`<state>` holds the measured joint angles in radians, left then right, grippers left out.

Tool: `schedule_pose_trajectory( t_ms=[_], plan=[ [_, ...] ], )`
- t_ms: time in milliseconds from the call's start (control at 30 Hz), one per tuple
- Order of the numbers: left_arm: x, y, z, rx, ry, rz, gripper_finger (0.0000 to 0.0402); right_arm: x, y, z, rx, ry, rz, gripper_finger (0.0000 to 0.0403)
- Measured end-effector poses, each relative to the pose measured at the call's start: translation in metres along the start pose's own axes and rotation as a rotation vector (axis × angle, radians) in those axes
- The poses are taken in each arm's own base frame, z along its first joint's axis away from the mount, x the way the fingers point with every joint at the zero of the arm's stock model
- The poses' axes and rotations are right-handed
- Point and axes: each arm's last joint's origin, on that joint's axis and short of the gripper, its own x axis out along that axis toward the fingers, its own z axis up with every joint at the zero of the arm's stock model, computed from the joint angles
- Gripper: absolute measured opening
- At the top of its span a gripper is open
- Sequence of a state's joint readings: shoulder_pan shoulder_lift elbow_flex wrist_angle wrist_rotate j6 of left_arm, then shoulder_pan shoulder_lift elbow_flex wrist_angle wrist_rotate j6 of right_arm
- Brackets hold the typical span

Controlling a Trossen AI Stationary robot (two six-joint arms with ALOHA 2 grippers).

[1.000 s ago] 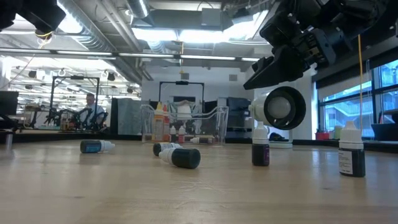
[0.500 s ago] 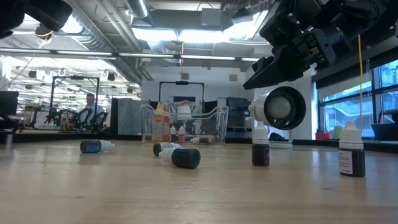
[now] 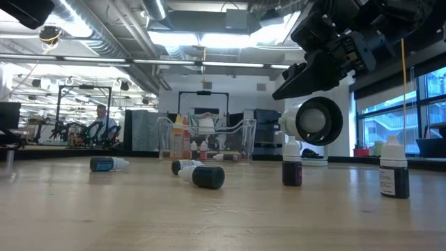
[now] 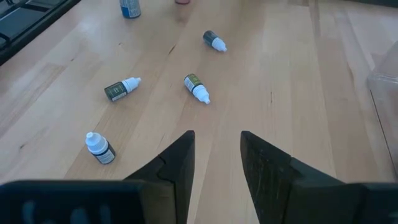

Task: Pick & Place food coloring
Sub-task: Put the pink food coloring bottle into the transparent bin

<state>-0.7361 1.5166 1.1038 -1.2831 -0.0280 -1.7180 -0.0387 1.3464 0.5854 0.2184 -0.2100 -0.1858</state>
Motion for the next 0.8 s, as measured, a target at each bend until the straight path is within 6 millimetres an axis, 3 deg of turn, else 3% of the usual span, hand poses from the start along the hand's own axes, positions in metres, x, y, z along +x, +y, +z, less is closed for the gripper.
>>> schedule_pose_trajectory(
  t_ms=[367, 800],
  plan=[
    [-0.0002, 0.0010, -0.0063, 0.154, -0.026, -0.004, 0.0178, 0.0000, 0.0000, 0.0000, -0.001, 0.000, 0.000, 0.0132],
    [-0.0002, 0.0002, -0.0049, -0.013, -0.061, -0.018, 0.0180, 0.0000, 0.0000, -0.0001, -0.001, 0.001, 0.000, 0.0132]
  ],
)
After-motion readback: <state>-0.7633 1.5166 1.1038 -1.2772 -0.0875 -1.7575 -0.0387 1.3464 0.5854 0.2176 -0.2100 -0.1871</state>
